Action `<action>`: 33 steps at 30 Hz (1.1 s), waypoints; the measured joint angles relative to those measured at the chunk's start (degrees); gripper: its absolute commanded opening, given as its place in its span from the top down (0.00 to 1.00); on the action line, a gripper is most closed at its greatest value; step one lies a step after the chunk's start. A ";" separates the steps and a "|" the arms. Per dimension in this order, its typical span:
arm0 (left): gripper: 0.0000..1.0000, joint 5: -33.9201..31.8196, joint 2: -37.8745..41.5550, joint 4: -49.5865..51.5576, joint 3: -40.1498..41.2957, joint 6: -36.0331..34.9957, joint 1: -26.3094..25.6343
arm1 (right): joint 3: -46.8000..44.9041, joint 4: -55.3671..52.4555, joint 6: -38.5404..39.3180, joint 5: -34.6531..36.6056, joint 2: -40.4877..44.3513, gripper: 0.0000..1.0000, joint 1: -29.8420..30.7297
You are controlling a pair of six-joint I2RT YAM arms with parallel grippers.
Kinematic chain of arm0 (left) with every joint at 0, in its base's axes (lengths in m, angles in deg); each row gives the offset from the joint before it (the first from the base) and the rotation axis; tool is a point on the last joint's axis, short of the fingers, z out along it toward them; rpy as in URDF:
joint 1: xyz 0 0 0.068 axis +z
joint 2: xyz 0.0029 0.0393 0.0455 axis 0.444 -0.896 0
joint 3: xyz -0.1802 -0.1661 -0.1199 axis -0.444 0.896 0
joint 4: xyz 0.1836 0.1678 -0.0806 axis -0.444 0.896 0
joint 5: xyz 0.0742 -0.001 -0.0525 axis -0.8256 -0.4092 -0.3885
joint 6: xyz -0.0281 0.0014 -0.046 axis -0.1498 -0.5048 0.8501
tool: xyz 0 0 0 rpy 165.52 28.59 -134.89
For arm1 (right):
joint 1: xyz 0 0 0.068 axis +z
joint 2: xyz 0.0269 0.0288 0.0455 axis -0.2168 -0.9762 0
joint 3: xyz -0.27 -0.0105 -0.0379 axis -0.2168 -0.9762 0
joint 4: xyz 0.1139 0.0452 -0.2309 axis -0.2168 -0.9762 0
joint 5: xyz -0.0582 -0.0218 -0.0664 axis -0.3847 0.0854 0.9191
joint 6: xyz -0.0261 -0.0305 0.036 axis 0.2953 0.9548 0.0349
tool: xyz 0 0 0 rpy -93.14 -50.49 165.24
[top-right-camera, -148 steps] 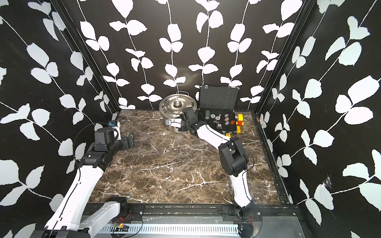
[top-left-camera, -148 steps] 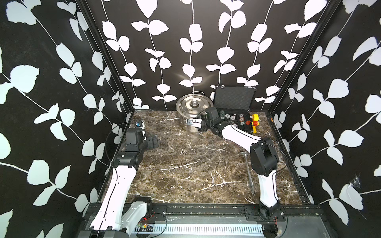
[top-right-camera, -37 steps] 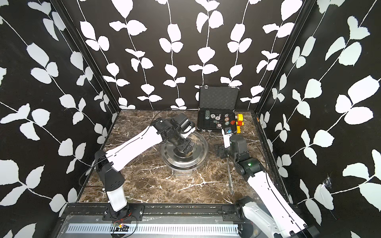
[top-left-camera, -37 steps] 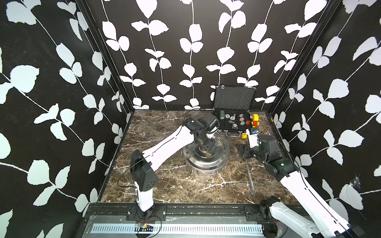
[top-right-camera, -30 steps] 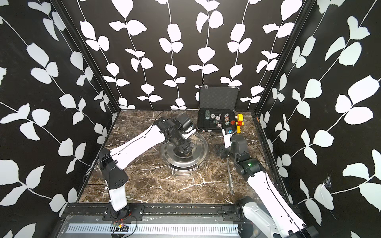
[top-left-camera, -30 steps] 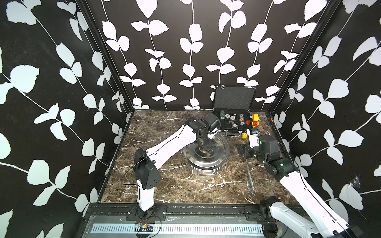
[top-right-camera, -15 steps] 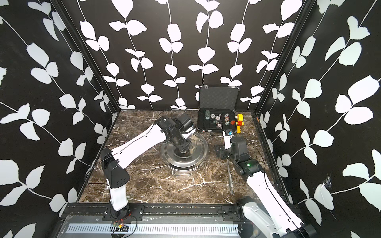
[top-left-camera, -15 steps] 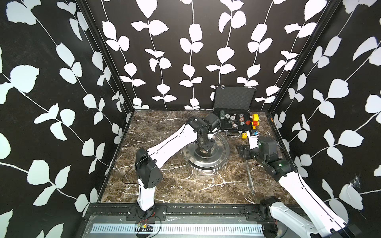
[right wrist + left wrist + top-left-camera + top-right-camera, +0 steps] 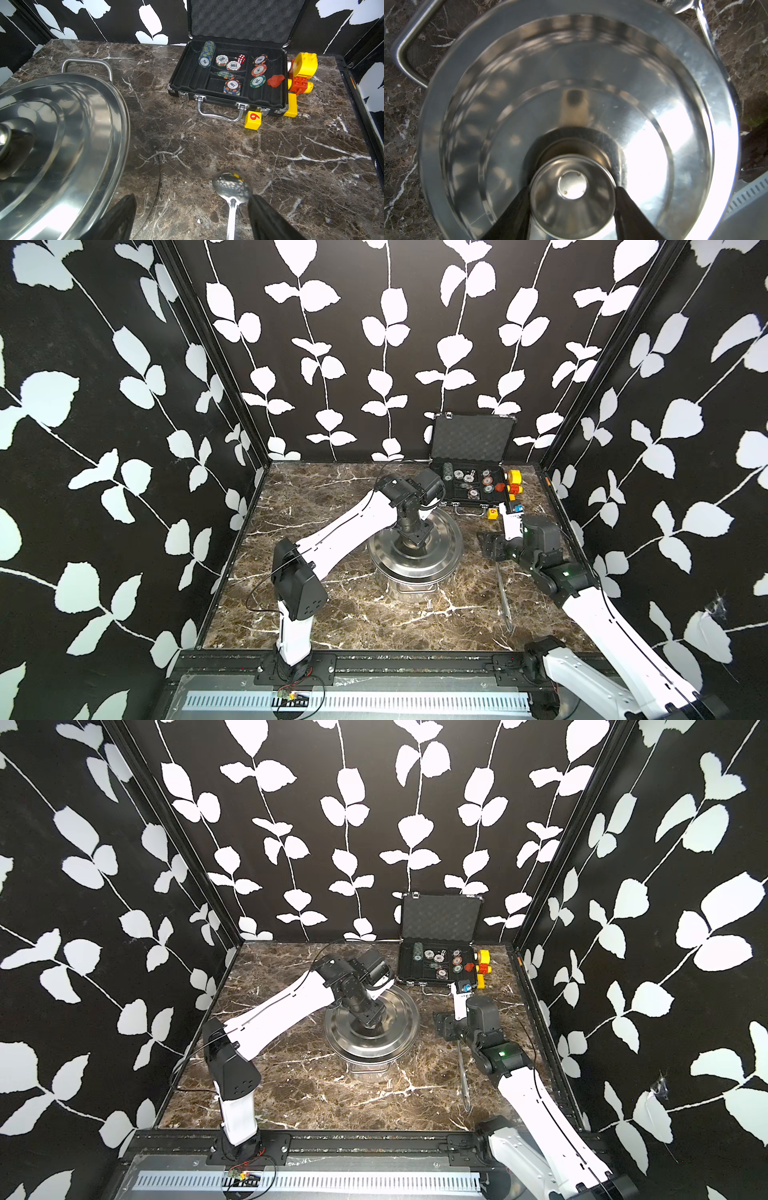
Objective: Stir the soup with a spoon
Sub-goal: Pick up the lid from the pan, then place the lid at the center of the board.
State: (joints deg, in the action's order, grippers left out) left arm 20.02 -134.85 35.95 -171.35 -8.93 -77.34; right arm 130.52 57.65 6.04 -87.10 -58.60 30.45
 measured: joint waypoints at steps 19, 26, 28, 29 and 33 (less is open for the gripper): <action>0.73 -2.93 20.52 -3.82 7.52 1.57 14.51 | -0.42 1.05 -0.24 0.00 0.79 0.14 -0.44; 0.74 -2.27 30.51 -7.52 18.99 1.60 41.29 | -0.42 0.98 -0.26 -0.07 1.36 0.14 -0.48; 0.74 -2.01 31.61 -9.03 22.45 1.81 47.63 | -0.42 1.01 -0.31 -0.17 1.36 0.14 -0.48; 0.74 -1.92 31.69 -9.88 24.15 2.08 50.12 | -0.42 0.96 -0.37 -0.24 1.36 0.14 -0.48; 0.72 -1.18 29.07 -14.97 30.71 4.20 55.12 | -0.37 0.79 -0.66 -0.50 1.29 0.14 -0.52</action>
State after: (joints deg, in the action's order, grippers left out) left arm 18.84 -105.78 20.97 -140.64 -4.73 -22.22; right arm 130.15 58.44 5.38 -87.60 -57.31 29.93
